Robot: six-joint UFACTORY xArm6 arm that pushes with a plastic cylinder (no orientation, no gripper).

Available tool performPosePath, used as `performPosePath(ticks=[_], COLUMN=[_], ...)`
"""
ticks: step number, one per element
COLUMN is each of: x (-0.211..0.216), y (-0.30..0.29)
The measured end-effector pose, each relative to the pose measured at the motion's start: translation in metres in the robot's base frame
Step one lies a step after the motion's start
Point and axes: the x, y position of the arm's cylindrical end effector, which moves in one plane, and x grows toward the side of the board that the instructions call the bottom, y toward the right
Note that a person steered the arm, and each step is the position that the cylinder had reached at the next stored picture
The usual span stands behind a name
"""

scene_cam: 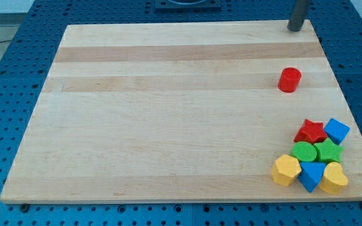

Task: Place the arm towards the red circle

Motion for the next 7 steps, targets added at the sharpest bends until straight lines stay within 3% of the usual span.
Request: performPosePath(ticks=[3, 5, 7], x=[0.061, 0.061, -0.002], y=[-0.134, -0.133, -0.093])
